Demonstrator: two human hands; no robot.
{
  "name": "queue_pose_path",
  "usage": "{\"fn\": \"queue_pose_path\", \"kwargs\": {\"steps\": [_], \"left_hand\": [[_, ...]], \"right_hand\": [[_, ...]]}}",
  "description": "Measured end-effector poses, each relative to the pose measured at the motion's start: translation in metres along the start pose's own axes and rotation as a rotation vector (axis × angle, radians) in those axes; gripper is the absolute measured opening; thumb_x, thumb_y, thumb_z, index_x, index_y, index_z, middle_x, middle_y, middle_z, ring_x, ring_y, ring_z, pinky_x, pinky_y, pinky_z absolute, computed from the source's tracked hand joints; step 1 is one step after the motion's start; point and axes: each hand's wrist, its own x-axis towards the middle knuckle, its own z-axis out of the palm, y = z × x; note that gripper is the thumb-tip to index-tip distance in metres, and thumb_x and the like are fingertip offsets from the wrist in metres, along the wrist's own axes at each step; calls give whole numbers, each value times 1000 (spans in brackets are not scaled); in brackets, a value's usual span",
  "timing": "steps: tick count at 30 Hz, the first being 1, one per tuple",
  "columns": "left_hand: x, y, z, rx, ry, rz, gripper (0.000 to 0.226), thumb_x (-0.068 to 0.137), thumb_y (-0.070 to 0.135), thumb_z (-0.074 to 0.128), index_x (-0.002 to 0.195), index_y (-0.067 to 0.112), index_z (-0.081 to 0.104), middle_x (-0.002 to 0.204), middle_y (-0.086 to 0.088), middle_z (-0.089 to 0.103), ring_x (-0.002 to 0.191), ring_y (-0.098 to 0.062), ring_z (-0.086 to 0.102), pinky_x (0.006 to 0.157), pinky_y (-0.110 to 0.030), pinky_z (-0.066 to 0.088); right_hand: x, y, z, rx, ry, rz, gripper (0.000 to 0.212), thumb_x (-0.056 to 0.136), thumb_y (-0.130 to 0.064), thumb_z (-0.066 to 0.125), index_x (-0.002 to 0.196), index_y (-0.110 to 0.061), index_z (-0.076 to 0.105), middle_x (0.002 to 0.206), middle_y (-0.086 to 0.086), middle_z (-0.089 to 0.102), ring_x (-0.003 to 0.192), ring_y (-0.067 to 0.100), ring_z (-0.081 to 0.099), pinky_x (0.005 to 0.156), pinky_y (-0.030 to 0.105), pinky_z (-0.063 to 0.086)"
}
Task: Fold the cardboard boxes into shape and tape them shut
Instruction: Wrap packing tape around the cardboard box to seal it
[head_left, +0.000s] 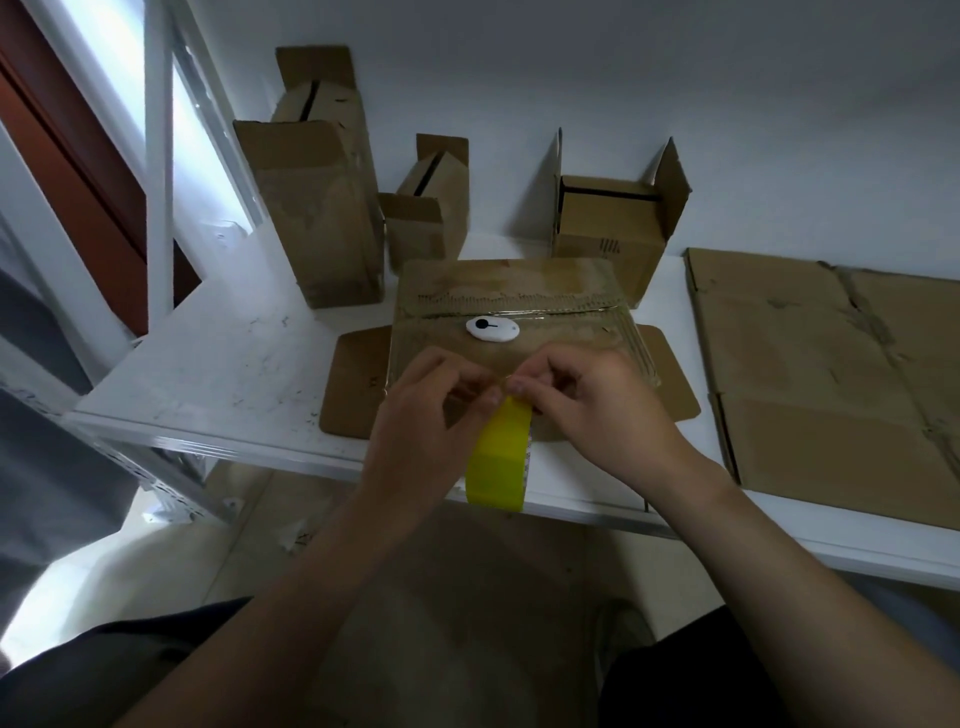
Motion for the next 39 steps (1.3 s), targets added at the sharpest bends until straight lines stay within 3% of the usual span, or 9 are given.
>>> {"fn": "queue_pose_path", "kwargs": {"steps": [6, 10, 11, 15, 17, 25, 28, 32, 39], "left_hand": [[6, 9, -2, -61, 16, 63, 19, 91, 35, 66, 82, 18, 69, 89, 9, 60, 81, -9, 60, 65, -25, 50], [9, 11, -3, -105, 25, -1, 13, 91, 26, 71, 80, 22, 65, 86, 15, 60, 81, -9, 60, 64, -18, 46], [8, 11, -2, -118, 17, -39, 13, 91, 23, 72, 80, 24, 65, 86, 14, 60, 81, -9, 60, 65, -18, 45], [7, 12, 2, -172, 4, -113, 12, 93, 22, 70, 85, 29, 65, 88, 12, 63, 86, -3, 60, 70, -11, 43], [8, 13, 2, -189, -6, -112, 10, 94, 23, 68, 88, 30, 65, 90, 12, 64, 89, -1, 61, 73, -8, 43], [10, 26, 0, -239, 76, -118, 15, 89, 29, 75, 86, 40, 65, 95, 9, 59, 89, 2, 60, 73, -8, 47], [9, 31, 1, -352, 100, -374, 26, 81, 41, 80, 96, 35, 59, 98, 6, 63, 85, 7, 62, 67, -8, 48], [11, 32, -10, -909, -158, -730, 55, 72, 43, 76, 119, 20, 59, 109, 0, 74, 92, -8, 74, 69, -26, 59], [0, 22, -39, -451, -141, -595, 46, 82, 38, 80, 125, 34, 64, 108, 14, 70, 99, -7, 70, 81, -32, 60]], "right_hand": [[1, -4, -3, -105, 115, -85, 11, 90, -32, 72, 97, -27, 80, 85, -13, 74, 78, 6, 66, 71, 40, 55], [2, -2, 2, -69, 108, 80, 81, 85, -39, 77, 153, -42, 32, 118, -23, 65, 79, -4, 55, 77, 29, 52], [2, -2, 2, -42, 127, 112, 86, 81, -39, 80, 150, -44, 29, 119, -23, 62, 77, -5, 54, 74, 27, 51], [1, -1, 1, -92, 223, 8, 22, 79, -38, 82, 95, -29, 70, 106, -13, 54, 95, 2, 53, 72, 24, 47], [-1, -1, 1, -77, 209, -29, 11, 82, -34, 80, 89, -27, 80, 102, -9, 58, 99, 7, 56, 75, 27, 49], [0, -9, -14, 48, 84, 9, 7, 86, -18, 80, 87, -25, 81, 90, -13, 62, 85, 6, 58, 69, 13, 43], [0, -17, -9, -42, 134, -42, 3, 88, -18, 77, 87, -18, 79, 90, -13, 60, 81, 7, 58, 67, 20, 46], [3, -26, -3, -4, 137, 15, 10, 92, -27, 72, 83, -23, 75, 96, -14, 59, 88, 5, 57, 72, 21, 47], [18, -30, 8, -51, 124, 248, 29, 69, -52, 84, 68, -30, 65, 79, -16, 64, 75, 2, 59, 62, 25, 45]]}}
